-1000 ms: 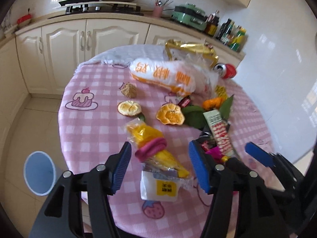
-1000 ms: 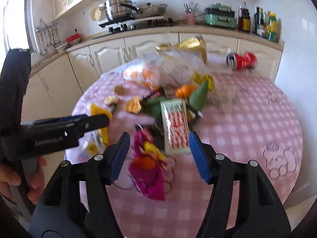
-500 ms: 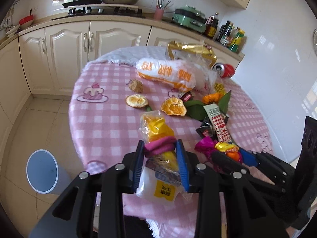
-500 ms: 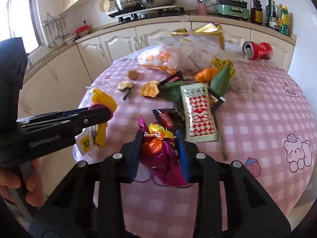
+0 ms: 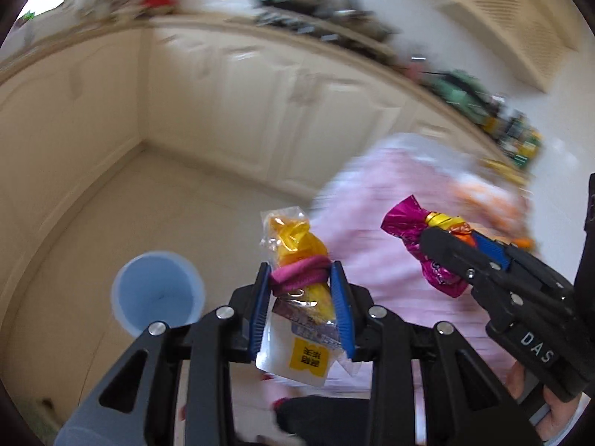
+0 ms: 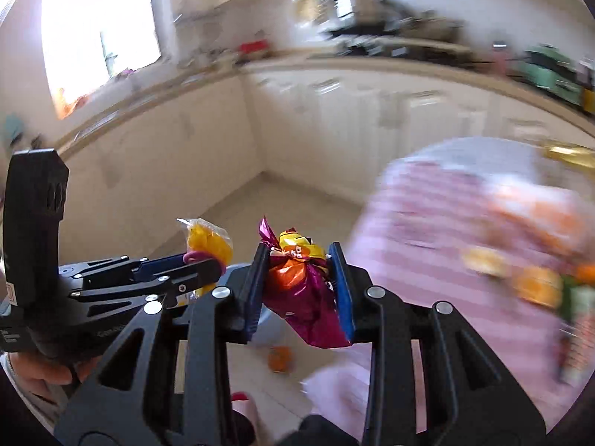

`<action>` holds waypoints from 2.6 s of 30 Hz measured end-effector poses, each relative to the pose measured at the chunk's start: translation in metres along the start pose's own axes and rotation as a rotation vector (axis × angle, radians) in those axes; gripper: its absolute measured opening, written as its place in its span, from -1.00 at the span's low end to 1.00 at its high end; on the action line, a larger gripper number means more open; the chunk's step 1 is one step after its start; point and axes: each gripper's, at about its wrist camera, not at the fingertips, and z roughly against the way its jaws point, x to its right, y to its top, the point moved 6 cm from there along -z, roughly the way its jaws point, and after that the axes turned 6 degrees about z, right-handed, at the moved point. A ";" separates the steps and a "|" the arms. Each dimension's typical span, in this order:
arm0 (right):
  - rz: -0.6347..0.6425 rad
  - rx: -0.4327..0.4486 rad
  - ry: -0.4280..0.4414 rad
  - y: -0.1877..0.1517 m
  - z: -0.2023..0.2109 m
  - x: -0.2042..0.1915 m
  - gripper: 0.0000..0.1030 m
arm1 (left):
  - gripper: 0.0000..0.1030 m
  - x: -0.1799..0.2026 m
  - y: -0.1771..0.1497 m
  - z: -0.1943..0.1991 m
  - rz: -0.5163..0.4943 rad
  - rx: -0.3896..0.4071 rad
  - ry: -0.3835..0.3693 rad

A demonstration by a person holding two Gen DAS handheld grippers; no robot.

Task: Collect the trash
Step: 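Carry both items over the blue bin and open the left tool, then open the right tool to drop the pink wrapper into the bin, then move both tools back over the table toward the snack packets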

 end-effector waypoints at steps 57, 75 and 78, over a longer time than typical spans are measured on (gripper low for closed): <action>-0.013 -0.104 0.159 0.056 -0.181 -0.102 -0.09 | 0.16 -0.210 0.067 0.010 0.274 0.112 0.423; -0.108 0.268 -0.169 0.041 0.167 0.069 0.22 | 0.46 0.109 0.050 0.141 -0.095 0.325 0.091; -0.164 0.261 -0.246 0.015 0.200 0.117 0.22 | 0.46 0.153 0.034 0.125 -0.146 0.264 0.012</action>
